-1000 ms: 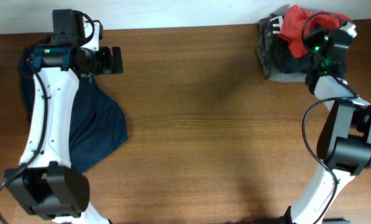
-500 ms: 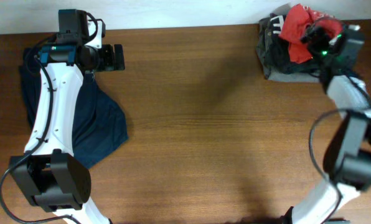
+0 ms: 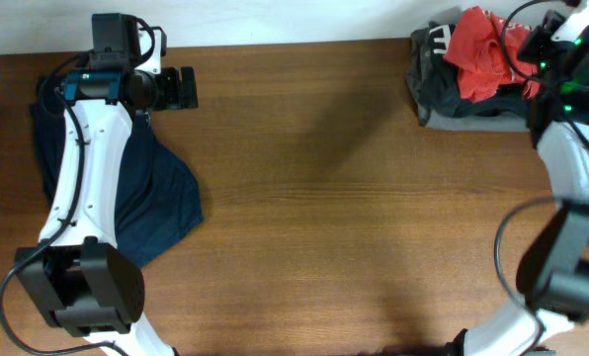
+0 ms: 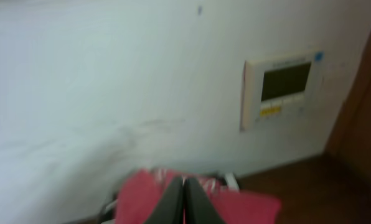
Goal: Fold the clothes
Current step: 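Lower the orange bundle onto the stack and press it flat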
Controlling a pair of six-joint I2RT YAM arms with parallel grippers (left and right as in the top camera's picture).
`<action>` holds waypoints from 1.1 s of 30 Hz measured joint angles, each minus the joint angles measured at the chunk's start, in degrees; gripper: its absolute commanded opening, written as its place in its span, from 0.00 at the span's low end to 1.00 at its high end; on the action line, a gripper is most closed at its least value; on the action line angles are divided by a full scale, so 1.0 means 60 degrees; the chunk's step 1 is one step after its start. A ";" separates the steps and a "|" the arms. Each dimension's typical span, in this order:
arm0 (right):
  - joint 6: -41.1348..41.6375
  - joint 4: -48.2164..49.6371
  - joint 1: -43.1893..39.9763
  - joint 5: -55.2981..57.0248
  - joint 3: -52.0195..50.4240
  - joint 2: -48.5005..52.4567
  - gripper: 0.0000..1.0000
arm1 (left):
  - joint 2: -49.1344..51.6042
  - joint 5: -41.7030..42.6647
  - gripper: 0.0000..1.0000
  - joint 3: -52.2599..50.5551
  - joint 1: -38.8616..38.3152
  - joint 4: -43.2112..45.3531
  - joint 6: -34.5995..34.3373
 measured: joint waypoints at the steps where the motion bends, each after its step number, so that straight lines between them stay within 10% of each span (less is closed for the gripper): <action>1: -0.0069 0.0659 0.0000 0.0062 0.0029 0.0499 0.04 | 0.0000 -0.0011 0.99 0.0000 0.0000 0.0015 0.0000; 10: 0.0022 -0.0124 -0.0018 0.0011 0.2371 0.4615 0.04 | 0.0419 -0.0015 0.99 0.0000 0.0000 0.0098 0.0000; 20: 0.0299 -0.0976 -0.0066 -0.0124 0.2863 0.4710 0.08 | 0.1137 -0.0015 0.99 0.0000 0.0000 0.0211 0.0000; 23: 0.0310 -0.1537 -0.0066 -0.0124 0.2860 0.4448 0.19 | 0.1217 -0.0018 0.99 0.0000 0.0000 0.0208 0.0000; 31: 0.0306 -0.4047 -0.0069 -0.0273 0.2630 0.1923 1.00 | 0.1228 -0.0018 0.99 0.0000 0.0000 0.0197 0.0000; 33: 0.0313 -0.4790 -0.0029 -0.0302 0.2612 0.0871 0.99 | 0.1228 -0.0015 0.99 0.0000 0.0000 0.0215 0.0000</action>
